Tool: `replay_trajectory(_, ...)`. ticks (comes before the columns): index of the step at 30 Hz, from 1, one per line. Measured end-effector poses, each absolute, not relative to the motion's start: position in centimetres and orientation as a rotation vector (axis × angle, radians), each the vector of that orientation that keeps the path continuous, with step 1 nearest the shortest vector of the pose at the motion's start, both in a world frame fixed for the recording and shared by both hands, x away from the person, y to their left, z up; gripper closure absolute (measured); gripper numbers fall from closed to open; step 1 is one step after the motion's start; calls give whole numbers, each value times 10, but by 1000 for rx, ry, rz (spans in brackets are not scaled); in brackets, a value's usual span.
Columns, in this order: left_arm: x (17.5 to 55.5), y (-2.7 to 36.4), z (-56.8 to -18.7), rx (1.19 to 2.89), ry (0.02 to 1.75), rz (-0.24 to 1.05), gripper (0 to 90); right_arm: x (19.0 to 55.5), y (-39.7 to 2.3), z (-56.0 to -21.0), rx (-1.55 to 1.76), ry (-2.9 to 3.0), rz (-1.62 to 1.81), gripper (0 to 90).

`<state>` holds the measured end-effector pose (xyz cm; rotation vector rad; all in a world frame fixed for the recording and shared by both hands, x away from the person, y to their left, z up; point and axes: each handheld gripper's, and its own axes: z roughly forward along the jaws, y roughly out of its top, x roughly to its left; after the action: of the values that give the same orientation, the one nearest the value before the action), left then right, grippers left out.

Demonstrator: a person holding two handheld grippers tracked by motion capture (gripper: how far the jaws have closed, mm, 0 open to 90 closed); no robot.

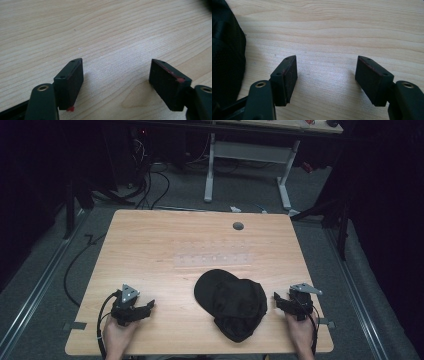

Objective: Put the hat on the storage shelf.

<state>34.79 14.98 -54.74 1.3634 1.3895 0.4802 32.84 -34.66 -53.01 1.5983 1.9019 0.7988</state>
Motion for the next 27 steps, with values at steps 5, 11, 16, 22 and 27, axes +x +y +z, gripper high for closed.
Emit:
replay_trajectory(5,348,150,-547,1363,1390,480,279,328,-347,-530,1600,1903,802,351)
replay_trajectory(11,348,150,-547,1362,1391,480,279,329,-347,-530,1600,1905,802,351)
replay_trajectory(16,348,150,-547,1357,1393,479,286,328,-346,-530,1602,1902,800,343)
replay_trajectory(22,348,150,-547,1356,1394,479,286,328,-347,-530,1596,1911,801,330)
replay_trajectory(27,348,150,-547,1355,1394,479,287,327,-348,-530,1608,1877,800,384)
